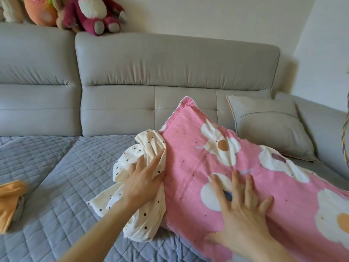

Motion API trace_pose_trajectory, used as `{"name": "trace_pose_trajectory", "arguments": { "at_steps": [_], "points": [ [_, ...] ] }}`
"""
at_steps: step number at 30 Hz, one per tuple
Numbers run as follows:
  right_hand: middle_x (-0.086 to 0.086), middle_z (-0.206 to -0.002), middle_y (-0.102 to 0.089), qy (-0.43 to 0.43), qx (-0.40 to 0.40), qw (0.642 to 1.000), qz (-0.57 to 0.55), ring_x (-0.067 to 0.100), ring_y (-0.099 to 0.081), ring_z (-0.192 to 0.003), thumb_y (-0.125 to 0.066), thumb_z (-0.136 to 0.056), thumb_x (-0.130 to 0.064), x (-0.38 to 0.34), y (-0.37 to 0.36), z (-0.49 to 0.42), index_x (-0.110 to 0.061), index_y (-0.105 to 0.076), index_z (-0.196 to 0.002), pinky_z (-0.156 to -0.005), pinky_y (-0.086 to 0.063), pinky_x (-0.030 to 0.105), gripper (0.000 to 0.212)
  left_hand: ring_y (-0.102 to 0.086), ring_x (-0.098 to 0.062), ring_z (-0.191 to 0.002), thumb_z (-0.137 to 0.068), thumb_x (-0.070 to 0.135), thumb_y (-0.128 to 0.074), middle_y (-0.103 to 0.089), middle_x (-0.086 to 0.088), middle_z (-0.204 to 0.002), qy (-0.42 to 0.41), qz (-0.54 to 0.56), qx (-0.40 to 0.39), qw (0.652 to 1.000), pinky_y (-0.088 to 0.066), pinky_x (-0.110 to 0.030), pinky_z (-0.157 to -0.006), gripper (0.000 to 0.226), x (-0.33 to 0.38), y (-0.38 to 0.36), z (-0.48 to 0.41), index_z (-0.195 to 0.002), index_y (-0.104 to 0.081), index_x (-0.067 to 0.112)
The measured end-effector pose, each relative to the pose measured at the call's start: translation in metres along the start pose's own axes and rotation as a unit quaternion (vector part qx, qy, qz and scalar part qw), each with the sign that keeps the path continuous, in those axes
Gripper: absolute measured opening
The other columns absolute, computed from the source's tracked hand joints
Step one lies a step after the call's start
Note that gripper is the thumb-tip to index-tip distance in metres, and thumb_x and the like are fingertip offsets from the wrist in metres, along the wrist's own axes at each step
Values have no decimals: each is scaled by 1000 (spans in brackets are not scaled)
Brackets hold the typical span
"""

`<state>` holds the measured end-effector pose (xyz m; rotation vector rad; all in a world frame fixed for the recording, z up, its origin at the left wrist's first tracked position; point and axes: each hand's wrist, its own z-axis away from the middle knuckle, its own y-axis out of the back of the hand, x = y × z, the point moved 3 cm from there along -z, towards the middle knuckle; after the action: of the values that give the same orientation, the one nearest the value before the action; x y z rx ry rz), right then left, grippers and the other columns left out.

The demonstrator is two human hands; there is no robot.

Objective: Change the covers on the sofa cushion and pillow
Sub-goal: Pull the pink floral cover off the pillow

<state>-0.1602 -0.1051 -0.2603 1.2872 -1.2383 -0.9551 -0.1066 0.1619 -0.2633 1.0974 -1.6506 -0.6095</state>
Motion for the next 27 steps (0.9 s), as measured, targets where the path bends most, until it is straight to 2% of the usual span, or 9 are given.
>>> {"name": "trace_pose_trajectory", "arguments": {
  "at_steps": [3,8,12,15,18,20,22,24,27],
  "points": [
    [24,-134,-48,36,35,998,25,49,-47,-118,-65,-33,-77,9,-8,-14,-26,-47,-144,-79,-35,67,123,-33,-20,-96,-97,37,-52,-31,7,-112,-13,6,27,1000,-34,-34,-80,65,0,0,6,-142,-17,66],
    [1,-72,-59,77,137,987,-36,31,-62,-61,-65,-54,-33,14,0,-28,-19,-60,-95,-45,-48,35,44,-51,-24,-83,-90,9,-52,-33,0,-107,-3,79,7,997,-51,-38,-76,73,6,-2,1,-140,-35,60],
    [2,-49,-57,64,222,968,-100,32,-57,-41,-83,-41,-13,30,26,-37,-15,-57,-71,-32,-34,25,40,-53,-26,-87,-93,10,-48,-38,0,-110,-13,95,10,995,-46,-35,-77,63,22,10,-18,-139,-43,53],
    [12,-51,-58,-3,295,943,-153,38,-55,-42,-85,-52,-6,63,50,-52,-11,-60,-73,-40,-31,26,33,-52,-26,-90,-90,6,-45,-43,3,-103,-28,55,27,998,-45,-38,-75,68,18,20,-27,-136,-45,55],
    [23,-61,-61,-91,387,887,-233,45,-57,-52,-71,-69,0,109,72,-66,-4,-67,-94,-53,-32,30,26,-53,-27,-96,-89,6,-45,-43,3,-108,-20,-18,-14,1000,-48,-39,-72,71,8,24,-29,-139,-38,55],
    [27,-63,-59,-129,436,853,-256,46,-56,-54,-58,-72,-5,135,83,-75,2,-62,-92,-55,-33,33,21,-51,-26,-100,-90,6,-45,-44,2,-111,-31,-29,-28,999,-46,-36,-71,69,16,19,-30,-143,-38,49],
    [30,-74,-59,-164,453,841,-247,47,-58,-63,-57,-72,-6,152,83,-88,3,-57,-93,-55,-39,40,23,-51,-27,-103,-92,11,-47,-45,0,-113,-51,-29,-38,998,-43,-36,-75,66,32,7,-35,-146,-35,46],
    [30,-95,-59,-212,393,867,-222,47,-58,-85,-69,-75,-8,166,69,-105,3,-53,-110,-66,-47,48,40,-50,-28,-108,-92,17,-49,-43,2,-118,-89,-47,-70,992,-42,-38,-83,67,51,-12,-40,-146,-29,51],
    [25,-133,-48,-265,175,933,-171,41,-45,-123,-62,-86,-41,179,28,-118,-4,-37,-140,-99,-39,51,70,-41,-26,-126,-90,34,-50,-36,7,-137,-120,-124,-130,976,-35,-42,-100,72,70,-44,-38,-147,-12,57]
  ]
}}
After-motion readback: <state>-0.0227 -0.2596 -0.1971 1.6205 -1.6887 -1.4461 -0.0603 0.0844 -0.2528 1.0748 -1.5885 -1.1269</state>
